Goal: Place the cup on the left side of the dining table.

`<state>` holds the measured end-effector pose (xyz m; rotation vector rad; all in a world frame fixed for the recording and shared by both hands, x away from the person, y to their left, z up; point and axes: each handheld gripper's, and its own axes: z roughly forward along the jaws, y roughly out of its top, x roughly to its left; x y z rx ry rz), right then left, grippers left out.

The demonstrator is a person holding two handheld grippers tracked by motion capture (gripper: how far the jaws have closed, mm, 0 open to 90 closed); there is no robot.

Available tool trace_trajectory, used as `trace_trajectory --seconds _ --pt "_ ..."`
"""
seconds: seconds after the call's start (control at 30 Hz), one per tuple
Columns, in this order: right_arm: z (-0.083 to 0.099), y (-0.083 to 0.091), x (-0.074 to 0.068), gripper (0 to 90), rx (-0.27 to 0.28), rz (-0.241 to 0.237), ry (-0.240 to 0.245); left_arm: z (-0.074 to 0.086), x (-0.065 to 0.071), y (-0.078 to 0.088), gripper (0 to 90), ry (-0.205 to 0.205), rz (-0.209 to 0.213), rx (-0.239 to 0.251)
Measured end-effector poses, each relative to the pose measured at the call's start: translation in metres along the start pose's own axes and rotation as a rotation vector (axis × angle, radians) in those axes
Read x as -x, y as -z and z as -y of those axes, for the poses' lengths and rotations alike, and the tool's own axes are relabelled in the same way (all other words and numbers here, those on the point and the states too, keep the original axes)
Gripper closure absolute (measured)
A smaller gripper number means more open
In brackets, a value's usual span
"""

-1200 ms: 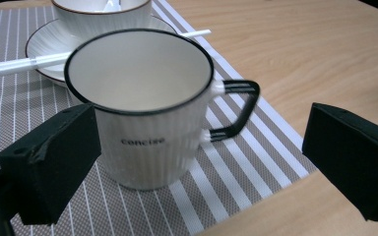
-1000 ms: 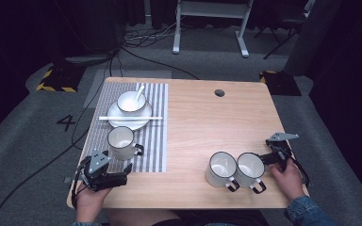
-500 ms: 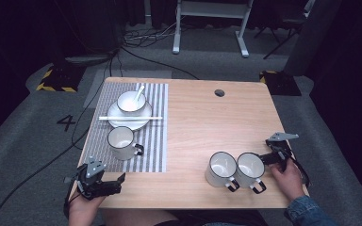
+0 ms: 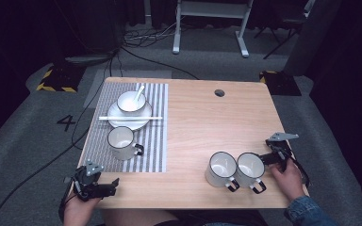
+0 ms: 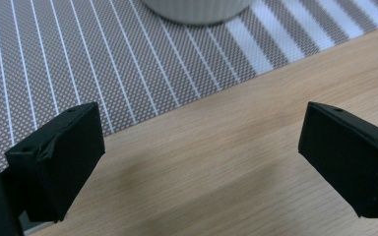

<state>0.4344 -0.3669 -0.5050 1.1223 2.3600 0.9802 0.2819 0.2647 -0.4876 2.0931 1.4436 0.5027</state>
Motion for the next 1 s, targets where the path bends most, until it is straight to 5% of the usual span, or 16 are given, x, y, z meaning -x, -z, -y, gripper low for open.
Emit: trace_trajectory --seconds 0.17,0.4,0.5,0.53,0.7,1.0 --pt "0.000 0.000 0.000 0.2 0.000 0.001 -0.001 0.004 -0.003 -0.007 3.8 0.001 0.001 -0.045" --pt "0.000 0.000 0.000 0.2 0.000 0.000 0.000 0.006 -0.006 -0.009 2.7 0.023 0.024 -0.028" --pt "0.000 0.000 0.000 0.2 0.001 0.001 -0.001 0.010 -0.007 -0.011 0.0 0.012 0.032 0.015" --pt "0.000 0.000 0.000 0.2 0.001 0.001 -0.001 0.016 -0.007 -0.015 0.0 -0.003 0.044 0.093" --pt "0.000 0.000 0.000 0.2 -0.001 -0.001 0.000 0.017 -0.006 -0.018 0.1 -0.049 0.086 0.132" --pt "0.000 0.000 0.000 0.2 0.001 0.000 0.000 0.016 -0.005 -0.018 0.1 -0.063 0.096 0.118"
